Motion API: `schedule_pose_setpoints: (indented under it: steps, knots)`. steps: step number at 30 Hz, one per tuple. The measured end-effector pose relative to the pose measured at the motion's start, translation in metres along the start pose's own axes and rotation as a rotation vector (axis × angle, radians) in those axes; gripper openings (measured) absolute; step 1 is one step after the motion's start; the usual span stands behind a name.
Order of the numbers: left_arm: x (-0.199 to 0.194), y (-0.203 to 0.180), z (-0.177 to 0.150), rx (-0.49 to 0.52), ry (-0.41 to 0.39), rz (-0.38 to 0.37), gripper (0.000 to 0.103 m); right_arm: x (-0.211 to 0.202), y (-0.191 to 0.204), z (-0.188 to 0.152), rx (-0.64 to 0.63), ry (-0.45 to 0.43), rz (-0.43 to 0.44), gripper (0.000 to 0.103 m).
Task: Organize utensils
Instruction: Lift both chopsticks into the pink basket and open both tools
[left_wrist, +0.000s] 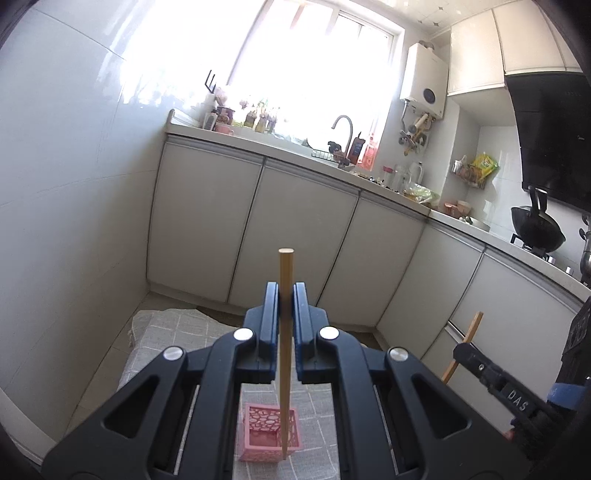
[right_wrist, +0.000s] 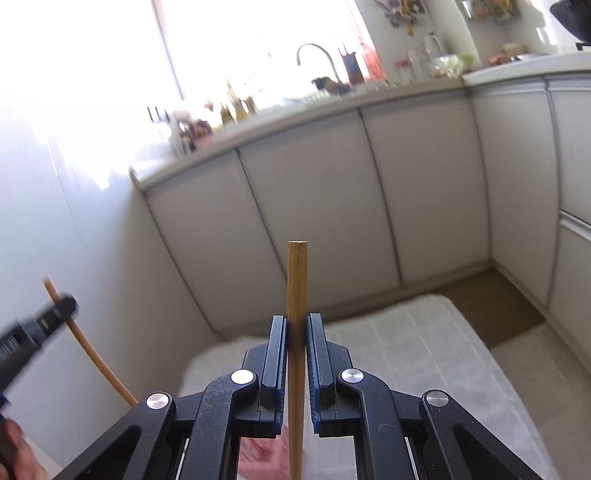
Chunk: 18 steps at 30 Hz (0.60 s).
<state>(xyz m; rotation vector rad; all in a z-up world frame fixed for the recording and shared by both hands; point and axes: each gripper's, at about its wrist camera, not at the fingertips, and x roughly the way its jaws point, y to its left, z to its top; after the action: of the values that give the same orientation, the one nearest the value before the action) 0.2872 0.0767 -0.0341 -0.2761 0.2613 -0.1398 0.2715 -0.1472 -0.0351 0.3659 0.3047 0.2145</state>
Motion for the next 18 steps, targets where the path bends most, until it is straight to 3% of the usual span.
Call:
schedule_pose_setpoints:
  steps: [4,10,12,18]
  knots:
    - [0.01,0.005,-0.012,-0.001,-0.024,-0.002,0.008,0.02,0.021,-0.003,0.004,-0.077,0.055,0.008]
    - [0.035,0.007,-0.032,0.056,-0.041,-0.02,0.008,0.066,0.042,-0.022,-0.076,-0.11,0.069,0.009]
    - [0.044,0.009,-0.043,0.069,-0.043,-0.031,0.008,0.082,0.042,-0.032,-0.1,-0.099,0.066,0.009]
    - [0.072,0.019,-0.062,0.063,0.058,-0.037,0.008,0.116,0.022,-0.06,-0.076,-0.006,0.065,0.009]
